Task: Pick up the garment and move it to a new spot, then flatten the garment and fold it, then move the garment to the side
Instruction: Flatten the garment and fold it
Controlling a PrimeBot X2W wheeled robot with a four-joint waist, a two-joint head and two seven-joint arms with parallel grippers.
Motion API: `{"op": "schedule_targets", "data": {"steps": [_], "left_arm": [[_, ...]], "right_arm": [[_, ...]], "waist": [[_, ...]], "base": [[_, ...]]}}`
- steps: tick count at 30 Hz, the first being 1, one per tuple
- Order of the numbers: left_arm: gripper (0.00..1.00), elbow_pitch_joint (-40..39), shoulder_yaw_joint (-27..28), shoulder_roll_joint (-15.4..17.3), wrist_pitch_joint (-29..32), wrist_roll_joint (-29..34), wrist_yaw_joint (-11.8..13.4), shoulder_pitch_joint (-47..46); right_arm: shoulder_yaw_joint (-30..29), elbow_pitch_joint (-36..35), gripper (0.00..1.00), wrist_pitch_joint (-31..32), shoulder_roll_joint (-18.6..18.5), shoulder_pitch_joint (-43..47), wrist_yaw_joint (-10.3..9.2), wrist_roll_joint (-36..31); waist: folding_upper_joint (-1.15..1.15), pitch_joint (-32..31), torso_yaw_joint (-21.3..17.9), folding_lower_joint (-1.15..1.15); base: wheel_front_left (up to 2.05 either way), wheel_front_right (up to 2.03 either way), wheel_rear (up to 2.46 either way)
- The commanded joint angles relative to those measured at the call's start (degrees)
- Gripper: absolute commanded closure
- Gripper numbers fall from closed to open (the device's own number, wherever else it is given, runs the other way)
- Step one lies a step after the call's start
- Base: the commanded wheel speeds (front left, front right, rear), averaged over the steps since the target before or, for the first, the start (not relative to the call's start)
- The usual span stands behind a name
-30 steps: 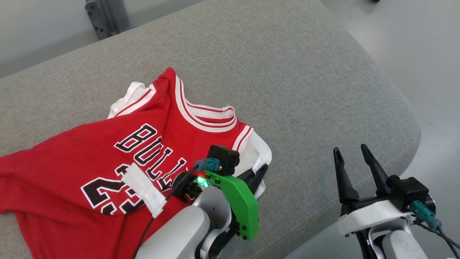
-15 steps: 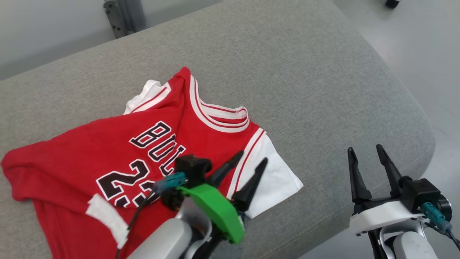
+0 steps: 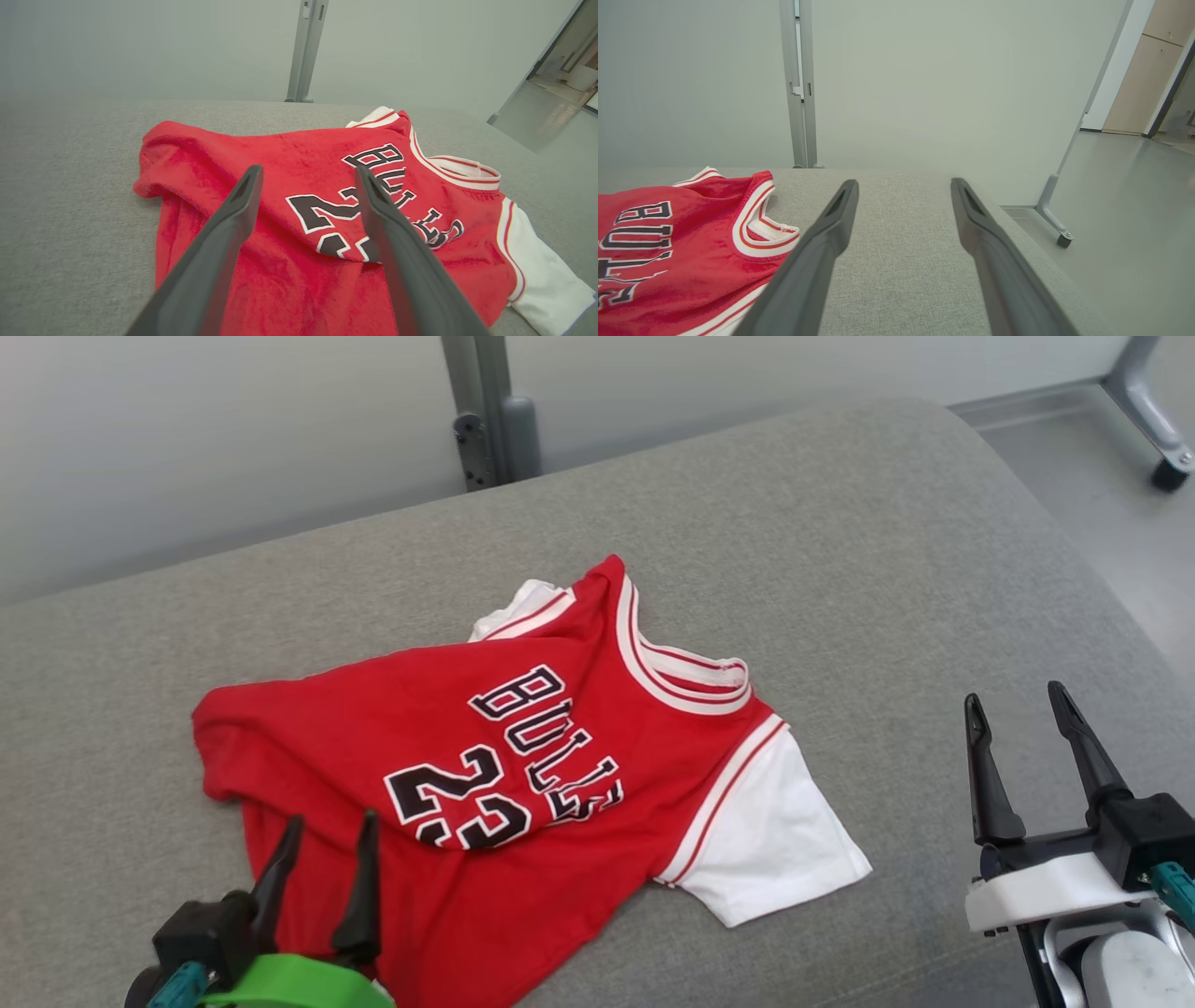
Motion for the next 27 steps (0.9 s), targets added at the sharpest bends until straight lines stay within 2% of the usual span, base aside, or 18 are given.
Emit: {"op": "schedule_targets", "data": {"steps": [1, 3, 5, 9, 20, 27], "left_arm": [[0.0, 0.07, 1.52, 0.08, -0.55, -0.35, 0.4, 2.77], [0.0, 0.6, 3.9, 1.23, -0.92, 1.06, 0.1, 5.29], [0.0, 0.76, 7.02, 0.73, -0.88, 2.7, -0.66, 7.44], [0.0, 2.71, 12.95, -0.77, -0.87, 7.4, -4.62, 12.1], [0.0, 5.3, 26.67, -10.12, -0.83, 17.84, -16.79, 16.31], [0.0, 6.04, 31.16, -13.92, -0.83, 21.74, -20.49, 14.86]], "right_arm": [[-0.14, -0.35, 0.0, -0.17, -0.28, 1.31, 0.0, 0.23], [-0.59, -0.03, 0.0, -0.17, -0.53, 1.83, 0.0, 0.44], [-0.99, 0.79, 0.0, -0.17, -0.46, 2.66, 0.0, 0.38], [-1.13, 3.12, 0.0, -0.17, 0.06, 4.14, 0.0, 0.52], [2.43, 6.69, 0.0, -0.17, 1.97, 6.02, 0.0, 0.18], [3.73, 7.45, 0.0, -0.17, 2.71, 6.28, 0.0, 0.36]], "waist": [[0.0, -4.31, 5.63, 0.0], [0.0, -4.7, 7.0, 0.0], [0.0, -5.1, 8.33, 0.0], [0.0, -6.0, 10.43, 0.0], [0.0, -7.48, 12.78, 0.0], [0.0, -7.06, 12.17, 0.0]], "base": [[0.0, 0.0, 0.0], [0.0, 0.0, 0.0], [0.0, 0.0, 0.0], [0.0, 0.0, 0.0], [0.0, 0.0, 0.0], [0.0, 0.0, 0.0]]}}
